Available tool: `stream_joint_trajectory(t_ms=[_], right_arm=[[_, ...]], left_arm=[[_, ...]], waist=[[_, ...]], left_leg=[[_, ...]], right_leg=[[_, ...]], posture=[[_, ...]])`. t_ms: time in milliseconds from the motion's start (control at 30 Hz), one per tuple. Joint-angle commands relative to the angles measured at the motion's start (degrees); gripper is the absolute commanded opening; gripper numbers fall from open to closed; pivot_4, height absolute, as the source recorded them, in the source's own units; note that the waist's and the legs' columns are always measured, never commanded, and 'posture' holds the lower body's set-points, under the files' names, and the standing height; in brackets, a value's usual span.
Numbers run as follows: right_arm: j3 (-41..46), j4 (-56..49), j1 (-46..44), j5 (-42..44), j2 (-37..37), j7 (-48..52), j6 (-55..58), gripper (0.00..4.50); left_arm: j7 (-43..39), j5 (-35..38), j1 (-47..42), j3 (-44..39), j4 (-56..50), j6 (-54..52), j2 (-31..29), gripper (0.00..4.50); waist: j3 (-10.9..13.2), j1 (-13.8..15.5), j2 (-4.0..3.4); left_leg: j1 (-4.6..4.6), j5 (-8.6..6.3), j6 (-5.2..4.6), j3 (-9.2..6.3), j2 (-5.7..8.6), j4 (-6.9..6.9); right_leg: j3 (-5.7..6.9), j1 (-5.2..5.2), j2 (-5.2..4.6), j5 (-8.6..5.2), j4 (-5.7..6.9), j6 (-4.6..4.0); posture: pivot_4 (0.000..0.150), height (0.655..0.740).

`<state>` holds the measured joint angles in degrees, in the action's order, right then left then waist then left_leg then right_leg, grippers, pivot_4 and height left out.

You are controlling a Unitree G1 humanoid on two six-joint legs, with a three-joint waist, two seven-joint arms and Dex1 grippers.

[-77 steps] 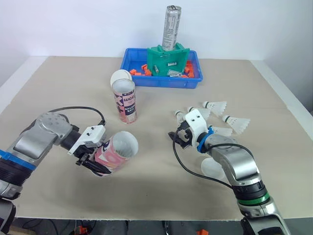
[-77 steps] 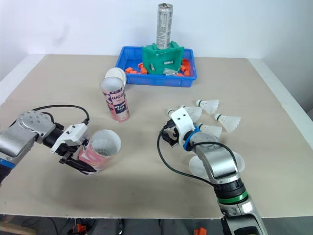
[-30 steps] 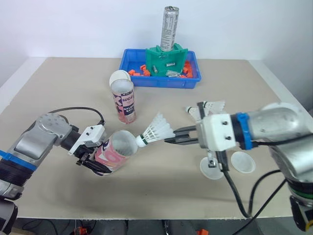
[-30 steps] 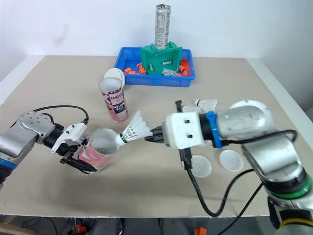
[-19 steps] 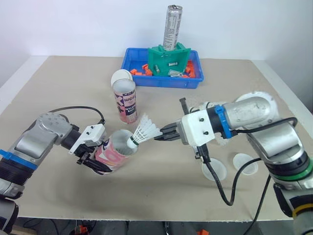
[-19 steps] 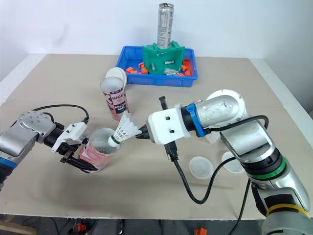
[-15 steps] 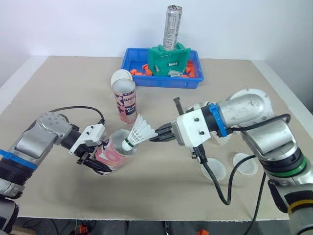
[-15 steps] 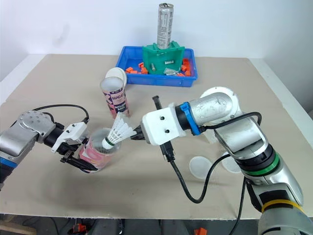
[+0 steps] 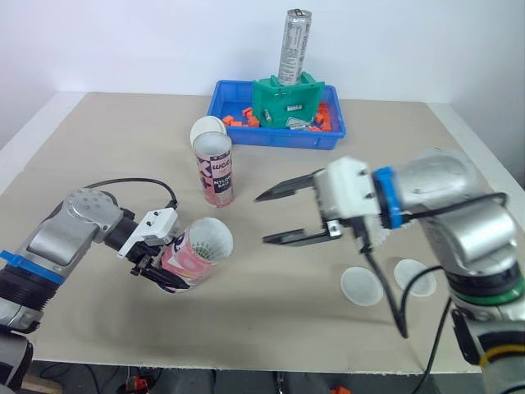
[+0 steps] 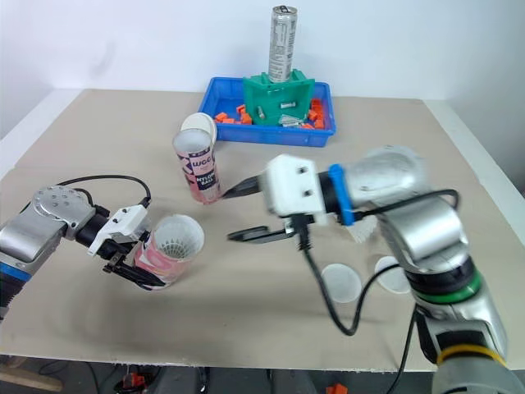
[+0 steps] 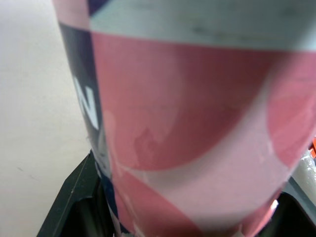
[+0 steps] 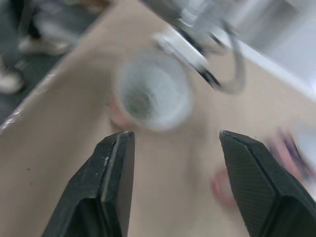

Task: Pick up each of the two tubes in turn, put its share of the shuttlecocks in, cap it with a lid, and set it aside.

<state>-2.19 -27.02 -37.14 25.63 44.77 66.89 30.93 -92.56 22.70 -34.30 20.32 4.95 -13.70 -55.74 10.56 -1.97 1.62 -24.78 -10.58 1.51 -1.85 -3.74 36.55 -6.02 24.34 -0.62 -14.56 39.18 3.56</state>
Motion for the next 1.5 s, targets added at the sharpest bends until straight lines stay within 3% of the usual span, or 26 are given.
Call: stream_joint_trajectory(t_ms=[33, 133, 233, 467, 1267, 1433, 1500], right_arm=[[15.7, -4.4, 14.6, -0.2, -0.7, -11.8, 4.7, 3.04], [25.2, -5.8, 26.5, -3.2, -2.2, -19.1, 6.9, 3.04], [31.5, -7.5, 33.7, -1.2, -1.9, -19.4, 7.5, 3.04], [35.8, -4.0, 44.3, -0.4, 1.3, -16.6, 6.7, 3.04], [13.7, 22.4, 25.2, -6.2, 0.1, -18.4, -1.8, 3.04], [13.5, 24.3, 24.7, -6.5, 0.5, -17.9, -3.0, 1.36], [13.7, 24.3, 24.9, -6.5, 0.6, -17.7, -3.2, 0.35]], left_arm=[[0.1, 0.3, 0.6, -1.4, -1.3, 0.2, -0.7, 2.76], [0.1, 0.5, 1.0, -1.4, -1.4, 0.4, -0.9, 2.76], [0.1, 0.3, 0.5, -0.6, -0.7, 1.1, -0.9, 2.76], [0.1, 0.2, -0.8, 0.4, 0.5, 2.0, 0.1, 2.76], [0.1, 0.1, -0.4, -0.5, -0.1, 1.4, 0.0, 2.76], [0.1, 0.2, -0.3, -0.9, -0.9, 0.7, 0.1, 2.76], [0.1, 0.3, -0.2, -1.0, -1.3, 0.4, 0.1, 2.76]], waist=[[0.0, 0.1, 0.02], [0.0, 0.2, 0.00], [0.0, 0.0, -0.10], [0.0, -0.7, -0.08], [0.0, -0.8, -0.09], [0.0, -0.7, -0.09], [0.0, -0.7, -0.09]], left_leg=[[0.00, 0.00, 0.00, -0.04, 0.00, -0.06], [0.05, 0.00, 0.00, -0.03, 0.00, -0.09], [0.06, 0.00, 0.00, 0.05, 0.02, -0.05], [0.29, 0.06, -0.09, 0.11, 0.01, 0.03], [0.24, 0.10, -0.12, 0.22, 0.03, 0.09], [0.19, 0.09, -0.12, 0.20, 0.03, 0.05], [0.18, 0.09, -0.12, 0.20, 0.03, 0.04]], right_leg=[[0.04, 0.00, 0.01, -0.02, 0.00, -0.02], [0.00, -0.03, 0.03, -0.04, 0.02, -0.02], [-0.10, -0.02, 0.02, 0.02, 0.02, 0.05], [-0.19, -0.21, 0.03, 0.05, 0.02, -0.21], [-0.37, -0.15, 0.07, 0.13, 0.00, -0.15], [-0.36, -0.13, 0.09, 0.08, 0.00, -0.05], [-0.36, -0.13, 0.09, 0.15, 0.00, 0.09]], posture=[[0.150, 0.7075], [0.150, 0.7075], [0.150, 0.7075], [0.150, 0.7075], [0.150, 0.7075], [0.150, 0.7075], [0.150, 0.7075]])
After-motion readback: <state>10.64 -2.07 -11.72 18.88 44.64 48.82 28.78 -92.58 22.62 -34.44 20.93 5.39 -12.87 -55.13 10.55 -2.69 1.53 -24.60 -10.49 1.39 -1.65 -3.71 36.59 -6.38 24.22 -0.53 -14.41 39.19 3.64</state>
